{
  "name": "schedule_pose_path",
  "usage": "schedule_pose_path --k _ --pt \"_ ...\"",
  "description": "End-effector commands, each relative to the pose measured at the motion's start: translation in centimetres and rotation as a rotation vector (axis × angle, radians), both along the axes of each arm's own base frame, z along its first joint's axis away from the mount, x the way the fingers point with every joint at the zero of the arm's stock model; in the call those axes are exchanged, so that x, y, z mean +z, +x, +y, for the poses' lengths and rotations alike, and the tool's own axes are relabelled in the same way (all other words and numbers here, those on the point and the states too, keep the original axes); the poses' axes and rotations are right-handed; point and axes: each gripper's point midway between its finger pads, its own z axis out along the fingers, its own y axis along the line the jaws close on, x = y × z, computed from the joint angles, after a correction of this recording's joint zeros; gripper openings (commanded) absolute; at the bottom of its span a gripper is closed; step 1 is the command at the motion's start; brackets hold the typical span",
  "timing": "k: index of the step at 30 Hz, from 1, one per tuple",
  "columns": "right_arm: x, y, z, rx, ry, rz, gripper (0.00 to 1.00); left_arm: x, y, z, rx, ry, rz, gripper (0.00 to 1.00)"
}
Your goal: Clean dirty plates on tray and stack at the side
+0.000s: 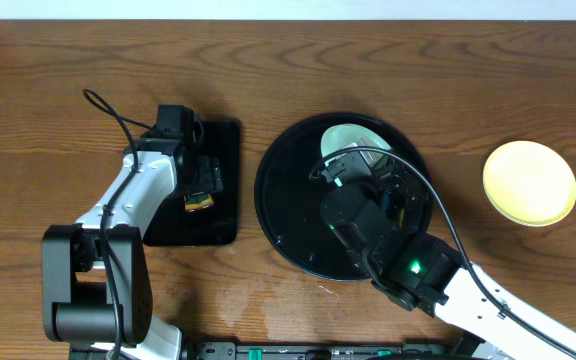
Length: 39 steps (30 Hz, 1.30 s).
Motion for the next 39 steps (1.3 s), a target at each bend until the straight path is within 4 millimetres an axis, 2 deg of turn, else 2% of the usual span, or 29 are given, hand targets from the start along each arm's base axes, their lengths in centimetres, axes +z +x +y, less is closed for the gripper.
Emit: schedule_pose_path --k 1,39 --pt "1.07 -0.25 -0.33 -0.014 -0.023 -0.031 0.01 -0.26 -0.26 -0.08 -0.006 -0.005 0.008 0.87" --pt "1.34 -0.15 -0.24 -0.014 -0.021 -0.041 0.01 -0.26 -0.26 -0.08 -0.006 -0.005 0.008 0.87"
